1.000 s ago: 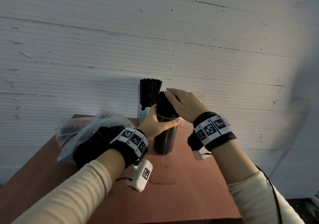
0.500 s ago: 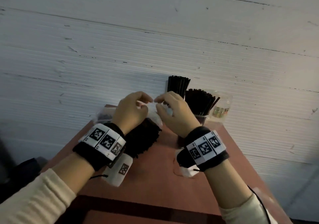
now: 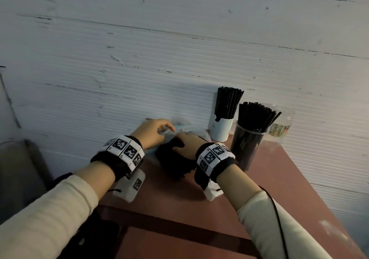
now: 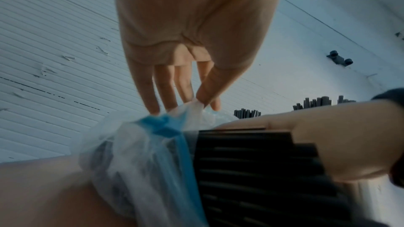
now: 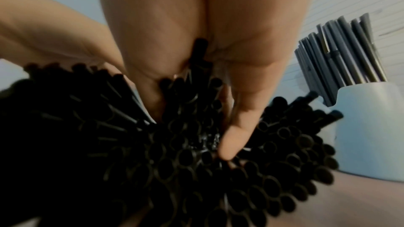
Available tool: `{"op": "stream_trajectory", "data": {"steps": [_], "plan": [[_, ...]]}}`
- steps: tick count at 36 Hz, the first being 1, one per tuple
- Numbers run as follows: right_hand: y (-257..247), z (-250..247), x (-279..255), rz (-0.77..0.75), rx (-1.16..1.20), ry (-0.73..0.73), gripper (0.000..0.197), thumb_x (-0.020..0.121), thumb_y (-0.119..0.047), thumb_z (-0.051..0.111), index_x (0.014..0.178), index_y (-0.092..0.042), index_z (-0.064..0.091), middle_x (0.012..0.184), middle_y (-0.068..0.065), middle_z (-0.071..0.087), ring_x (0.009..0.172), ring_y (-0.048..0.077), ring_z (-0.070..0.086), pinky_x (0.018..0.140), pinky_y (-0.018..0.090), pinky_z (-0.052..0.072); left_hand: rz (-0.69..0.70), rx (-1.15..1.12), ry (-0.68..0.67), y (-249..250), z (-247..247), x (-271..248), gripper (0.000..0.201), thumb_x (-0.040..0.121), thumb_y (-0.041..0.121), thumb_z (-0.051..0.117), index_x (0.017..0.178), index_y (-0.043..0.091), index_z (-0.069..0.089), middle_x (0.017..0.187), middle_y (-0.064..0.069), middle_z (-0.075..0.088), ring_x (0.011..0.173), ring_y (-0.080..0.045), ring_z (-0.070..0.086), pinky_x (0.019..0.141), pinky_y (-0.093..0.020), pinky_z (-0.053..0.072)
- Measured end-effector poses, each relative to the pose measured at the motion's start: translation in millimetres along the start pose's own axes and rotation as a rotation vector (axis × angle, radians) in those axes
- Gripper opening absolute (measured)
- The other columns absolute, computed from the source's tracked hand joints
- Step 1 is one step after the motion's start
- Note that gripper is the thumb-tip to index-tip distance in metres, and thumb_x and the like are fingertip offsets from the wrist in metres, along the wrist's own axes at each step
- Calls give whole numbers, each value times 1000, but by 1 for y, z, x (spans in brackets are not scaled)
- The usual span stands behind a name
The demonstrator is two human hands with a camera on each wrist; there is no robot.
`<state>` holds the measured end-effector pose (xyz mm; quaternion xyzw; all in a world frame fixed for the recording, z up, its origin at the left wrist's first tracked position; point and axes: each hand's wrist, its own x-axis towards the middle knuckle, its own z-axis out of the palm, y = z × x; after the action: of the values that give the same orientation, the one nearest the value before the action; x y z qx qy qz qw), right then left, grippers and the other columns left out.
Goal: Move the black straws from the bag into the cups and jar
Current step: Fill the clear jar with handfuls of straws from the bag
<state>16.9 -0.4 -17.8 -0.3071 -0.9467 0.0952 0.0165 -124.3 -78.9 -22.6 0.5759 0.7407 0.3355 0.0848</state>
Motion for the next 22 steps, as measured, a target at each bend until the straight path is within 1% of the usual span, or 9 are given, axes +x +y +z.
{"op": "stream_trajectory", "data": {"steps": [2,4,6,8,10,13,17,20,22], "plan": [[0,-3,0,-9,-10,20,36,97,-22,48,132,-14,52,134,9,55,123,25,51,101,33,36,-15,-37,48,-1,0,2,44,77,-6,53,94,30,70,116,-1,68,106,-16,64,86,-24,47],[1,-6,-3,-44,-21,20,43,98,-19,45,140,-20,45,142,7,49,130,24,44,106,31,30,-29,-64,97,1,-1,3,42,80,-5,54,93,30,72,115,1,70,110,-13,63,91,-25,48],[2,-7,-6,-71,-47,-1,47,99,-19,43,145,-28,38,145,7,44,133,25,40,106,28,26,-32,-77,134,4,-2,4,39,82,-4,55,99,26,74,115,2,70,111,-10,62,95,-24,47],[4,-7,-6,-68,-15,-8,49,98,-19,45,144,-35,39,141,10,45,130,28,42,106,31,28,-37,-98,153,7,-3,6,40,83,-3,55,105,25,74,116,3,69,111,-8,62,97,-25,48],[5,-5,-5,-59,27,22,46,97,-19,48,139,-37,46,136,10,47,126,29,46,103,31,32,-42,-110,168,8,-4,8,41,84,-2,56,107,27,74,118,5,69,111,-7,61,98,-26,49],[4,-8,-4,-66,59,89,37,97,-21,51,133,-30,55,133,5,53,122,25,50,98,27,34,-40,-118,181,8,-5,10,40,85,0,57,108,28,73,118,4,69,111,-7,61,98,-28,49],[2,-17,-4,-92,-22,40,43,98,-21,50,140,-31,47,141,1,50,130,23,45,103,28,32,-32,-119,177,5,-6,11,39,86,1,58,109,28,73,119,5,68,109,-7,61,93,-22,47],[3,-12,-6,-158,-31,58,47,97,-14,48,139,-37,47,135,4,53,124,23,48,92,21,29,-30,-120,166,3,-6,11,39,86,0,59,108,30,72,119,7,68,108,-4,60,91,-20,46],[3,-12,-7,-145,-33,35,46,97,-12,48,135,-36,52,132,5,53,122,24,49,89,21,30,-31,-112,158,4,-7,11,39,87,0,58,109,29,72,120,8,68,108,-4,59,90,-18,44]]}}
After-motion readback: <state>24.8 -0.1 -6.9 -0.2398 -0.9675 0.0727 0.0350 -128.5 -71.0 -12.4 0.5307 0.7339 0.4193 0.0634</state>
